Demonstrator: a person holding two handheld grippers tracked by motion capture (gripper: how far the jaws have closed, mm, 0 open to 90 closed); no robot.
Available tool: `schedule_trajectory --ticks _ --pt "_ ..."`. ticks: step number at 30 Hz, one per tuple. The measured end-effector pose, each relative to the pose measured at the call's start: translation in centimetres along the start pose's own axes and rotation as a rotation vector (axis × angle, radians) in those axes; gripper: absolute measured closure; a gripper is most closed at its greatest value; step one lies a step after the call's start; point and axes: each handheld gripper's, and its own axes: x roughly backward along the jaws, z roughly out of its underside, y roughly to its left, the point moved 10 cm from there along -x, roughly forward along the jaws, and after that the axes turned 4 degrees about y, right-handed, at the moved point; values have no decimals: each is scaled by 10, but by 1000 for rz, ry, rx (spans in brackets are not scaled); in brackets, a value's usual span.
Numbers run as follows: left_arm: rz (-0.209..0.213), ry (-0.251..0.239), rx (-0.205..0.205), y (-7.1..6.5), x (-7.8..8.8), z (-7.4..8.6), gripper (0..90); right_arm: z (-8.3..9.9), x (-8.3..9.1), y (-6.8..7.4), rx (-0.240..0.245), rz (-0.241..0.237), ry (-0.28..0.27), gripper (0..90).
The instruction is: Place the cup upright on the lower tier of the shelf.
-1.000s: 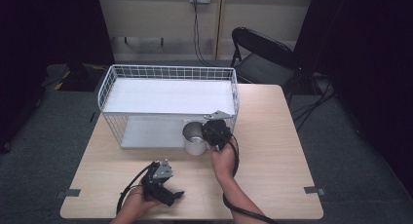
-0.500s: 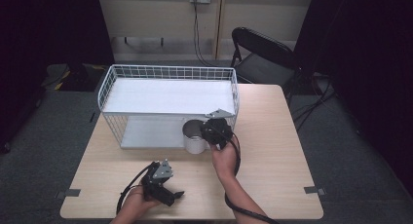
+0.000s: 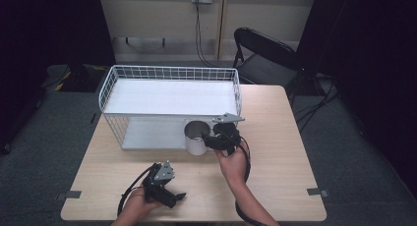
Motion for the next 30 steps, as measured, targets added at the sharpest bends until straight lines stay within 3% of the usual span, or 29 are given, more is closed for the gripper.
schedule_trajectory --ticks 5,7,12,19,30 --pt "0 0 0 0 0 0 0 8 9 4 -3 -44 -7 261" --pt "0 -2 2 0 0 0 0 12 10 9 1 -73 -7 242" --pt "0 0 0 0 0 0 0 20 5 20 26 -79 12 185" --pt "0 0 0 0 0 0 0 28 -10 21 7 -47 27 176" --pt "0 0 -1 0 0 0 0 33 -28 23 -4 -39 45 227"
